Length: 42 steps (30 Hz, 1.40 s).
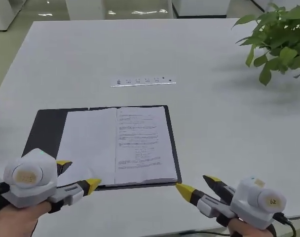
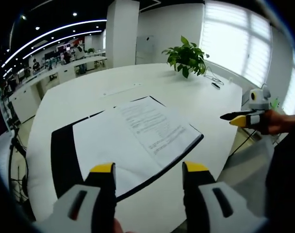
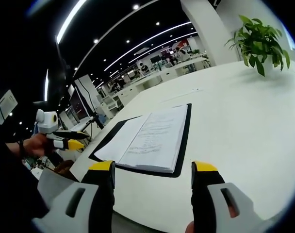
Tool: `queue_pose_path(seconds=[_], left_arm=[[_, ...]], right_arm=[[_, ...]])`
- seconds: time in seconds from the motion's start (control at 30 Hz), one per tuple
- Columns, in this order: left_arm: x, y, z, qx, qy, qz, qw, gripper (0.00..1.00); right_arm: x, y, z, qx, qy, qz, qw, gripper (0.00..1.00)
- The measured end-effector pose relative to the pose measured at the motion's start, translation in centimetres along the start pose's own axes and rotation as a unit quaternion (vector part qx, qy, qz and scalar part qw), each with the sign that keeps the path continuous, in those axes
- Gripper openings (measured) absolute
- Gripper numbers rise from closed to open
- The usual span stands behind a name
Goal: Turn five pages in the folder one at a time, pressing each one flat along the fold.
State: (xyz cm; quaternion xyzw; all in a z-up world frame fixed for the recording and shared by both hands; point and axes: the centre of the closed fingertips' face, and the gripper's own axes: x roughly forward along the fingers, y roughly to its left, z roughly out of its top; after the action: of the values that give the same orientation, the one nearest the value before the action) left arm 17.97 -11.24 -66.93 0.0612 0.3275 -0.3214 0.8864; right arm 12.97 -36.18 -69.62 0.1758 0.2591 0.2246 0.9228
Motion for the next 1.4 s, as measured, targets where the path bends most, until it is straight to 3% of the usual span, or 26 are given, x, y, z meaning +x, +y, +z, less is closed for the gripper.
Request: queue_pose_path(seconds=[0.2,0.43,0.53,0.73,0.9,1.07,1.17,1.27,1.4], left_arm=[[1.7,-1.2,0.9,0.022,0.006,-0.026,0.9994,0.70],[3.9,-2.4,1.4,0.025,0.018,-0.050,0.9983,0.69],[5.3,-3.9,1.8,0.016,0.023,-0.083,0.9962,0.71],[7.6,-5.4,2.1,0.040,0.037,-0.103,0.9932,0.71],[9.8,-7.1,2.3,0.037,0.046,-0.124,0.9905,0.70],[11.5,-8.6,2.0,0.048,0.055,-0.131,0.9888,0.69],[13.2,-9.2,0.3,0.070,0.088,-0.135,0.9845,0.68],[14.9,-9.2,0.1,0.079,0.086,-0.125,0.9853,0.67],[15.8,-9.5,0.8,0.062,0.072,-0.113,0.9891,0.66]], right_arm=[[0.1,-0.1,-0.2,0.000,0.003,0.001,1.0000,0.63],[0.3,-0.2,-0.3,0.004,0.004,0.003,1.0000,0.63],[0.3,-0.4,-0.5,0.006,0.007,0.002,1.0000,0.64],[0.2,-0.5,-0.8,0.010,0.014,0.005,0.9998,0.65],[0.1,-0.5,-1.2,0.019,0.020,0.012,0.9996,0.66],[0.2,-0.6,-1.6,0.017,0.029,0.013,0.9994,0.65],[0.3,-0.7,-1.6,0.019,0.030,0.014,0.9993,0.65],[0.4,-0.7,-1.9,0.018,0.037,0.016,0.9990,0.65],[0.4,-0.9,-2.1,0.018,0.044,0.017,0.9987,0.65]])
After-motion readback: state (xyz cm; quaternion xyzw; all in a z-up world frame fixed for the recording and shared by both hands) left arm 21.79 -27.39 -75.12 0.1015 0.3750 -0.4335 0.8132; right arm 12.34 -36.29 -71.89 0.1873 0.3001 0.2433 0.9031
